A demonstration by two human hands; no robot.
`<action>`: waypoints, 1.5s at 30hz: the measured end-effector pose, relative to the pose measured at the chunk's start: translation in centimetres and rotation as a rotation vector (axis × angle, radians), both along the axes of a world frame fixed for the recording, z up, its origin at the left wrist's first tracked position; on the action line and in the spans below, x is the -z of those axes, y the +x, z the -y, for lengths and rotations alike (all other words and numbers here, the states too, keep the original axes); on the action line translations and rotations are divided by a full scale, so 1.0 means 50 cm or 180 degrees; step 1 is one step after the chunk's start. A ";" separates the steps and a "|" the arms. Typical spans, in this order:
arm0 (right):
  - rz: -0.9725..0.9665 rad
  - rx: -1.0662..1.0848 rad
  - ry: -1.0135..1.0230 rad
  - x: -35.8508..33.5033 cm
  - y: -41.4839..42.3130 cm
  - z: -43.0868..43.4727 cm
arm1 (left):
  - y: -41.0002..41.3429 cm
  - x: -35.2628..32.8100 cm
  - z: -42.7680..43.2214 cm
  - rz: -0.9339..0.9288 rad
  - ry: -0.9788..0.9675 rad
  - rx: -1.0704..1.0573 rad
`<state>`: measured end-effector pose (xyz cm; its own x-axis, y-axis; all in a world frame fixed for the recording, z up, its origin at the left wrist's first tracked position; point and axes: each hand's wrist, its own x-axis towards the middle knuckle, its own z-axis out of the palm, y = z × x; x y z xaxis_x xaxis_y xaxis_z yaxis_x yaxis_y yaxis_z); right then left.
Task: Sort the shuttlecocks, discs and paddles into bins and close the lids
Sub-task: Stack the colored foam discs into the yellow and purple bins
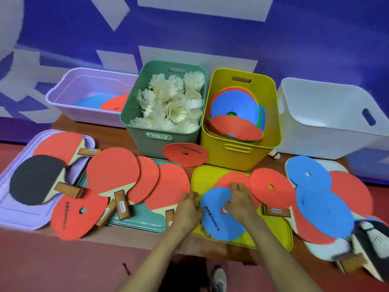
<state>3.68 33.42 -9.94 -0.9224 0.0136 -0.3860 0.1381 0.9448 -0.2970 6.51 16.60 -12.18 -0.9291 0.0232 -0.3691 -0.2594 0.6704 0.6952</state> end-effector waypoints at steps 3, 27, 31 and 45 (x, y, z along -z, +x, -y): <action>0.0094 0.0170 0.0006 0.014 0.016 -0.051 | 0.002 0.009 -0.053 0.0143 -0.0261 0.0077; -0.1099 0.0186 -0.2363 -0.179 -0.039 -0.136 | -0.042 -0.168 -0.050 -0.1160 0.1322 -0.1494; -0.1471 0.0186 -0.2517 -0.258 -0.071 -0.127 | -0.072 -0.222 -0.058 -0.1688 0.0998 -0.1568; -0.1268 -0.0433 -0.2417 -0.404 -0.242 0.055 | -0.185 -0.331 0.168 -0.1992 0.1380 -0.2320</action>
